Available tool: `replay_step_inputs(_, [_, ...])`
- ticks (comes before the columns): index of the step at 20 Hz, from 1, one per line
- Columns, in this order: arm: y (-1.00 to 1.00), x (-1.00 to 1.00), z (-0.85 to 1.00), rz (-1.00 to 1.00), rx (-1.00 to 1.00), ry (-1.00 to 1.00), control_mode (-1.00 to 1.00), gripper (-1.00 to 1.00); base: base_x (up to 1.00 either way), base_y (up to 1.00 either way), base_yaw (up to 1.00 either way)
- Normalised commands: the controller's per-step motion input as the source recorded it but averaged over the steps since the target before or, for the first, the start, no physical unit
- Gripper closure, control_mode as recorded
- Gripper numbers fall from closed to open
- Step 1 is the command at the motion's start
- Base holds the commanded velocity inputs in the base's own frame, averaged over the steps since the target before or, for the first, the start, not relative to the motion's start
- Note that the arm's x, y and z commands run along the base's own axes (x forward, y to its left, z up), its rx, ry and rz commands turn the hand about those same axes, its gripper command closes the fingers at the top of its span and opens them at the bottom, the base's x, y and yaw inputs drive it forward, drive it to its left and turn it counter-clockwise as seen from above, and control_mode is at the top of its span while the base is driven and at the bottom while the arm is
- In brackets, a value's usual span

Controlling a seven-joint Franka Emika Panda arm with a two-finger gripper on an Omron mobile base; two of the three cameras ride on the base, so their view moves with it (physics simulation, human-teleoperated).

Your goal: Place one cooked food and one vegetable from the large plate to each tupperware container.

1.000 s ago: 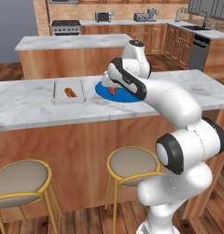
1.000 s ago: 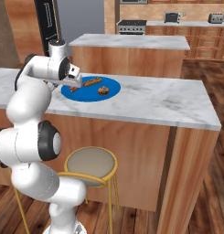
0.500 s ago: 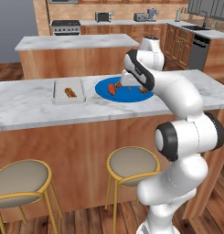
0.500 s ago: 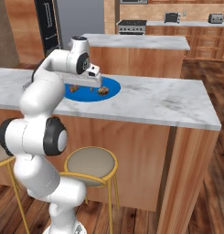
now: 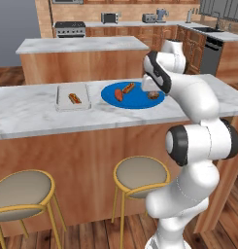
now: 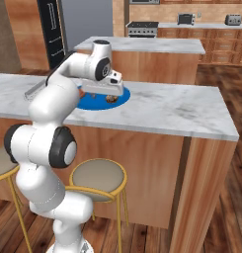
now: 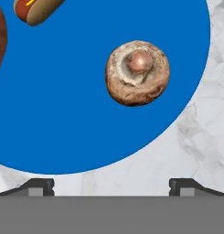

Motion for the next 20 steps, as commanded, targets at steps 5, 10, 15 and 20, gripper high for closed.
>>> replay_step_inputs(5, [-0.20,0.00,-0.12,0.00,-0.04,-0.01,-1.00,-1.00,0.00,0.00,0.00])
replay_step_inputs(10, [-0.11,0.14,-0.04,0.00,-0.01,-0.02,-1.00,-1.00,0.00,0.00,0.00])
replay_step_inputs(15, [-0.01,0.24,-0.01,0.00,0.00,0.00,-1.00,-1.00,0.00,0.00,0.00])
replay_step_inputs(20, [0.00,0.20,-0.24,0.00,0.00,-0.03,-1.00,-1.00,0.00,0.00,0.00])
